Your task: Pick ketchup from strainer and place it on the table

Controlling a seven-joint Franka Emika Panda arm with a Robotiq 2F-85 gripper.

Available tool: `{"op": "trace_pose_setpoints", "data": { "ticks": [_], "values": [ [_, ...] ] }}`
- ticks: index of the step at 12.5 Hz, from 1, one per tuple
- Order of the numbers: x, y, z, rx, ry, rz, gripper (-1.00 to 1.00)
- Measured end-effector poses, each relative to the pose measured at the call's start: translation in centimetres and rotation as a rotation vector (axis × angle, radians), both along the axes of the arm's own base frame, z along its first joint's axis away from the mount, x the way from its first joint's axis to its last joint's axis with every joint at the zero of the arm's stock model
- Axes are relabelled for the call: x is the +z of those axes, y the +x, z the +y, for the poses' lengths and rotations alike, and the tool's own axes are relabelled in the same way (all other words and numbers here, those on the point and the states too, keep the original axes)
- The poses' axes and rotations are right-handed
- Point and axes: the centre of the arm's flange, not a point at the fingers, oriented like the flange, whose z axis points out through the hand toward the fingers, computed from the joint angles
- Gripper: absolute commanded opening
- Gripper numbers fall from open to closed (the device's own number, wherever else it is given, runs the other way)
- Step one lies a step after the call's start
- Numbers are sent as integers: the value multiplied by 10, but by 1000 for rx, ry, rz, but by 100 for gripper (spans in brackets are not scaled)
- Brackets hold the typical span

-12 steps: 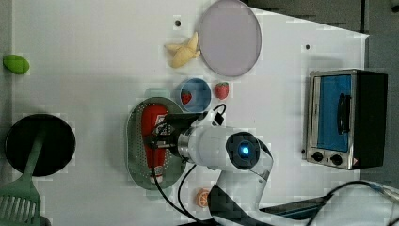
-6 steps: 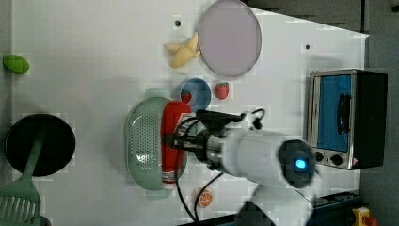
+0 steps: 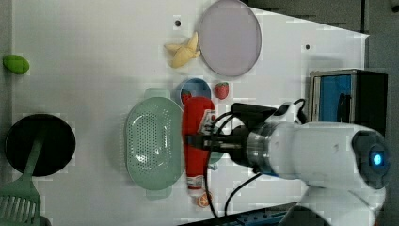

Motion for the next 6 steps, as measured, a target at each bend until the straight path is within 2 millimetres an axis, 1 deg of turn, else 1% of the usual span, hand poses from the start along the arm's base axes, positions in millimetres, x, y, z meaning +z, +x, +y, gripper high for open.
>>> {"op": "trace_pose_setpoints", "data": {
  "ticks": [2,3,4,6],
  "values": [
    [6,12,-34,5,-42,27,13],
    [12,23,-54,6,-49,19,13],
    [20,37,-76,4,-48,1,13],
    [34,62,-129,18,-52,-35,13]
  ]
}}
